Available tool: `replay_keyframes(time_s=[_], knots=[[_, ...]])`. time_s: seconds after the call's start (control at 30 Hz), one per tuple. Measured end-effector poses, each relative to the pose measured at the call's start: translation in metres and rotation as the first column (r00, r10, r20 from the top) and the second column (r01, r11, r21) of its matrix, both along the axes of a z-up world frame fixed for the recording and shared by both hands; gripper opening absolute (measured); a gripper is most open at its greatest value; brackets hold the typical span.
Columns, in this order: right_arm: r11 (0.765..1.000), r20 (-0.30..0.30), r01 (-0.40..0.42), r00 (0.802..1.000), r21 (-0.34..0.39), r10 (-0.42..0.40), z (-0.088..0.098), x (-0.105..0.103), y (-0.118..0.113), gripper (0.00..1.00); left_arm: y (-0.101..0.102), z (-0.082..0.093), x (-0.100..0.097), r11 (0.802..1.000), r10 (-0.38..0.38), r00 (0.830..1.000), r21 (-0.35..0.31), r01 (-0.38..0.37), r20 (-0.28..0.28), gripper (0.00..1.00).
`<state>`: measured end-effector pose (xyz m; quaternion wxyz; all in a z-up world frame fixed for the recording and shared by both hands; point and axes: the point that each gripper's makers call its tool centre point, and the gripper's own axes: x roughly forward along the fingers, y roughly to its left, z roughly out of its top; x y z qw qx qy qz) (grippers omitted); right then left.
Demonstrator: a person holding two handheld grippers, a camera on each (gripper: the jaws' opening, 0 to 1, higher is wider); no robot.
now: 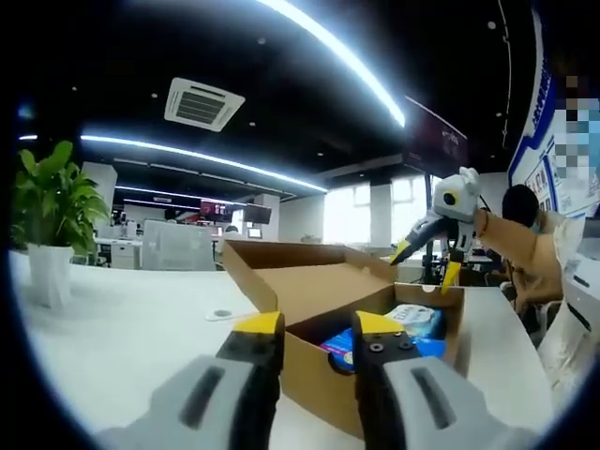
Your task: Operate the shoe box by opening the lid, removing the specified soft item, and placing it in the target area until the item is outside and the box remains undamaged.
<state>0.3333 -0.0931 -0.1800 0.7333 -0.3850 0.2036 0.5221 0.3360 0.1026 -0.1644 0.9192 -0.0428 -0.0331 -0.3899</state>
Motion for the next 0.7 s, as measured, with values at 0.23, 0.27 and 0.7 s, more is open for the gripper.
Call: replay_keyframes(time_s=[0.23, 0.27, 0.7], knots=[[0.992, -0.057, -0.038, 0.998, -0.116, 0.031, -0.025, -0.006, 0.003, 0.57, -0.001, -0.002, 0.000, 1.000, -0.002, 1.000, 0.009, 0.002, -0.006, 0.27], [0.991, -0.074, -0.038, 0.997, -0.128, 0.029, -0.028, -0.006, 0.002, 0.57, -0.002, -0.002, 0.000, 1.000, -0.003, 1.000, 0.008, 0.003, -0.008, 0.27], [0.953, -0.207, -0.069, 0.978, -0.293, 0.007, -0.059, -0.013, -0.007, 0.61, -0.003, -0.004, -0.002, 1.000, -0.005, 1.000, 0.025, 0.005, -0.006, 0.27]])
